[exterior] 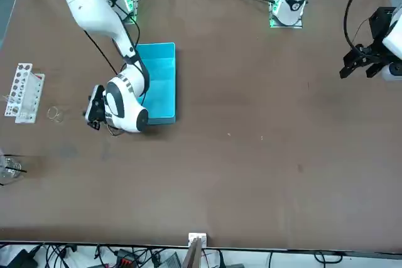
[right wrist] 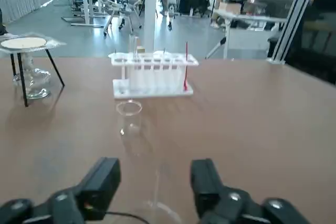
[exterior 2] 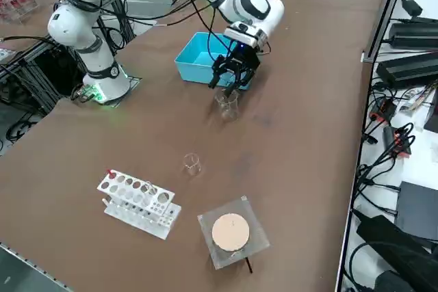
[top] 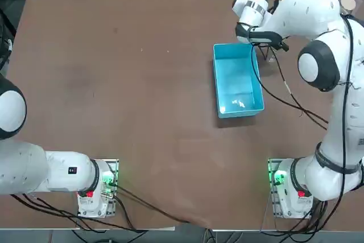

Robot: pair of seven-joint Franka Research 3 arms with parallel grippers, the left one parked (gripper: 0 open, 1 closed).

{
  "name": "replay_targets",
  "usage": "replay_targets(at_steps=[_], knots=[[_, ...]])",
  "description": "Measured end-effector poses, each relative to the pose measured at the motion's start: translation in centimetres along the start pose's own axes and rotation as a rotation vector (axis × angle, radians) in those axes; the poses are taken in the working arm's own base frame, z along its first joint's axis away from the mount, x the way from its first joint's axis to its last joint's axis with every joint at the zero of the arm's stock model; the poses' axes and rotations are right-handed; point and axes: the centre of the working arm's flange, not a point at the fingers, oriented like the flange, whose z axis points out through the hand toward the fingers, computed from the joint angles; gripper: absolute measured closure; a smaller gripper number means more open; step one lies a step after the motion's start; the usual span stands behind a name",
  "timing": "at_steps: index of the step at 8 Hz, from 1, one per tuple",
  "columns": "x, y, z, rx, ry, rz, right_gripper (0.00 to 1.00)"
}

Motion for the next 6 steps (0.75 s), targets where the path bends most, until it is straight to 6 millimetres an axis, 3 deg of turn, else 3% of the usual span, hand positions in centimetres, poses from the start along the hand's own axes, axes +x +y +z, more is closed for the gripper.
replay_targets(at_steps=[1,3,4,6], knots=[[1.5,0.3,-0.4,-0.018,0.018,-0.046,0.0],[5.1,0.8,-0.4,-0.057,0.086,-0.116,0.0],[6.2,0.9,1.1,-0.054,0.141,-0.13,0.0],[7.8,1.1,8.6,0.017,0.231,-0.177,0.0]])
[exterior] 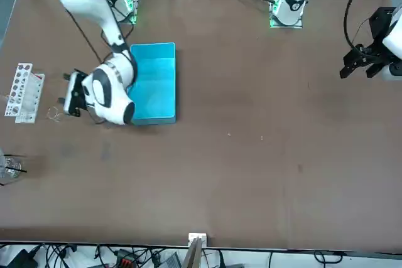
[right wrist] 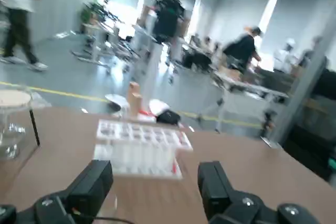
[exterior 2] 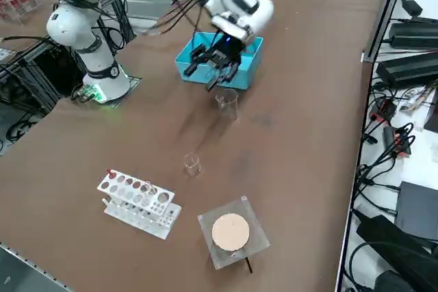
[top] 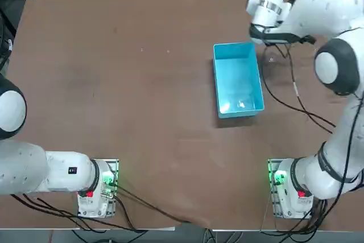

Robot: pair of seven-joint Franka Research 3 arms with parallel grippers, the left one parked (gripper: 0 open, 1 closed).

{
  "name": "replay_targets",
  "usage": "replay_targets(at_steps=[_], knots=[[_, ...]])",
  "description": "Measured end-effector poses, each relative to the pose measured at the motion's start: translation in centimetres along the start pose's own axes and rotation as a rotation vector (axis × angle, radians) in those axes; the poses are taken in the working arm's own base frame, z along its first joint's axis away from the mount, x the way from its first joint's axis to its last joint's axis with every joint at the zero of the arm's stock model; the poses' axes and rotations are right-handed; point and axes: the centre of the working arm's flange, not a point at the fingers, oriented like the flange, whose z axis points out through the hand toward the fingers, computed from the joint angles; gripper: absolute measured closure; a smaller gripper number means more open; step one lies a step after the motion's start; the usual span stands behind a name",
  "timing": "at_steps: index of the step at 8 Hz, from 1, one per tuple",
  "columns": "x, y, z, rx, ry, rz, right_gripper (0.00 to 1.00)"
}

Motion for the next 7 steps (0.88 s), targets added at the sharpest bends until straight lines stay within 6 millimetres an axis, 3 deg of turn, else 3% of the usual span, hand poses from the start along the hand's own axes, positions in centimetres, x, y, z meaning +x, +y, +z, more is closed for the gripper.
replay_targets(at_steps=[2,5,7], knots=[[0.4,2.2,9.3,0.034,-0.015,-0.044,0.0],[0.2,4.4,17.9,0.11,-0.03,-0.011,0.0],[-2.2,6.4,25.6,0.188,0.006,0.031,0.0]])
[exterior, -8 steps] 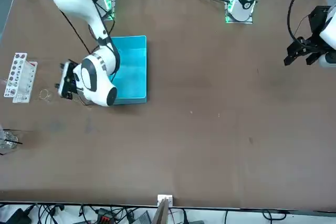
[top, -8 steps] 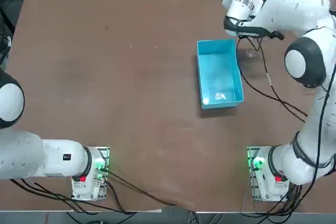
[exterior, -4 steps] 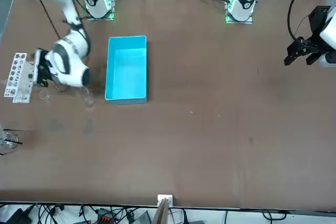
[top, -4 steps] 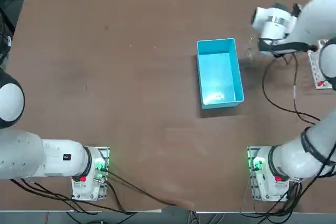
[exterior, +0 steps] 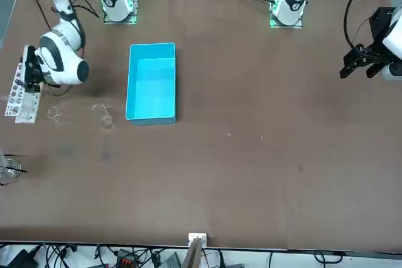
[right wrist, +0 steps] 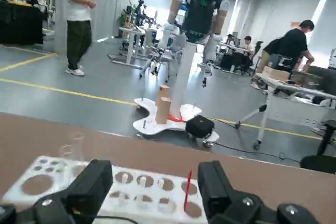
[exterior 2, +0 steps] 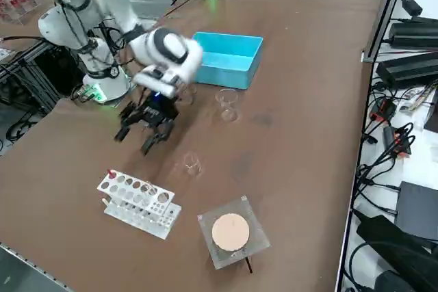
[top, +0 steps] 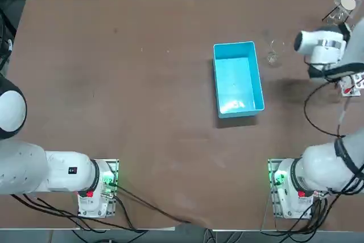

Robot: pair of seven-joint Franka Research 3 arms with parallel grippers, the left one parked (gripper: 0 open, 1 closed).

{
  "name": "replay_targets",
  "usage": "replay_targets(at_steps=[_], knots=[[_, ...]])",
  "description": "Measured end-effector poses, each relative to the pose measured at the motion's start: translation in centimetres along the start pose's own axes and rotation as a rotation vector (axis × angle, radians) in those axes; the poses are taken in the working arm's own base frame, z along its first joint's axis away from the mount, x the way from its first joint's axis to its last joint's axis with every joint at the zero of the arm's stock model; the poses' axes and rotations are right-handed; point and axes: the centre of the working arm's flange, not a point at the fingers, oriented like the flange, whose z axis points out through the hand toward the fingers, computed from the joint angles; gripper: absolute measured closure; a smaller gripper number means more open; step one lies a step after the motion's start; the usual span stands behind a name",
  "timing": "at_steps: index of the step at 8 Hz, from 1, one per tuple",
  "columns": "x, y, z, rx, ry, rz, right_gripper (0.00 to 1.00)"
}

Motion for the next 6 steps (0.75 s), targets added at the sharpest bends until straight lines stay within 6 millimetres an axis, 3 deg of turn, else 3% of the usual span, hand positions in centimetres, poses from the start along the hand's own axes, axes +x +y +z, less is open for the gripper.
replay_targets(at_steps=[2,3,6], knots=[[-1.8,3.5,4.7,0.016,0.007,-0.006,0.0],[-2.4,4.6,5.8,0.018,0.008,-0.011,0.0],[-4.8,5.8,6.4,0.05,0.007,0.009,0.05]])
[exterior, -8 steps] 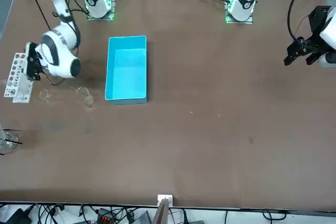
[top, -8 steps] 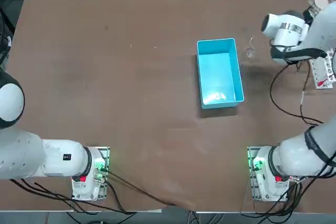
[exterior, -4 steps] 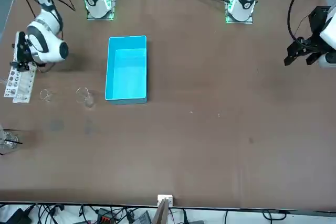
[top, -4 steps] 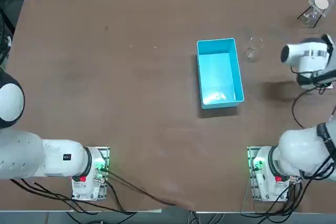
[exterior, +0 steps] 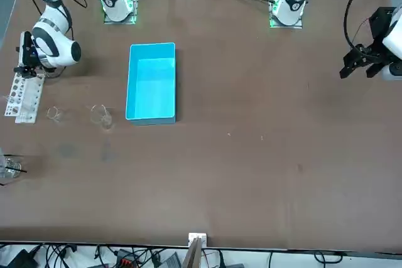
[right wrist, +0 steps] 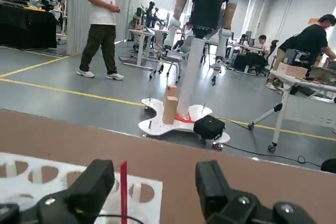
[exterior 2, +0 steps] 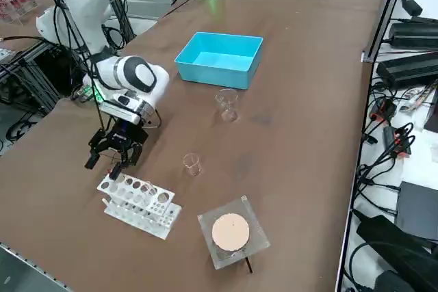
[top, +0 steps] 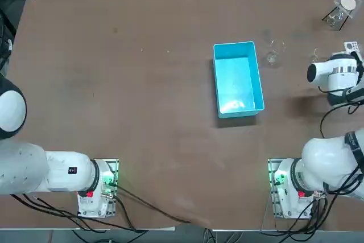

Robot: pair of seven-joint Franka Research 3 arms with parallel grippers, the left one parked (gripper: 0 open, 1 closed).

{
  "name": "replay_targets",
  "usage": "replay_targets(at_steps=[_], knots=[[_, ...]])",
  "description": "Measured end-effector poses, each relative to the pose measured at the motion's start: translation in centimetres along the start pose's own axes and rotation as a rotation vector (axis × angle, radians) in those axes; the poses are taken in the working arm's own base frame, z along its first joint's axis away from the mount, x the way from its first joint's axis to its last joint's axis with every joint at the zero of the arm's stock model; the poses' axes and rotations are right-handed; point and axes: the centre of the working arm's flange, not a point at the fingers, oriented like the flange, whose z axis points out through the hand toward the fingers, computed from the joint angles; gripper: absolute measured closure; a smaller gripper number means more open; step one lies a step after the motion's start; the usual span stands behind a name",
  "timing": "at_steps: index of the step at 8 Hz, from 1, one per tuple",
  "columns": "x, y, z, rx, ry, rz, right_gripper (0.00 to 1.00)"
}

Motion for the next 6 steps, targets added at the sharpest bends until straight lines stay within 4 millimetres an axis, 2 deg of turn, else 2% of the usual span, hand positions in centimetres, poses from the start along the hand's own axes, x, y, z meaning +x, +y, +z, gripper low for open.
replay_targets(at_steps=[2,4,6], knots=[[-0.52,-0.12,-0.1,0.017,0.001,-0.003,0.16],[-0.33,-0.34,-0.04,0.027,0.008,-0.002,0.56],[-0.18,-0.49,0.0,0.029,0.01,0.001,0.62]])
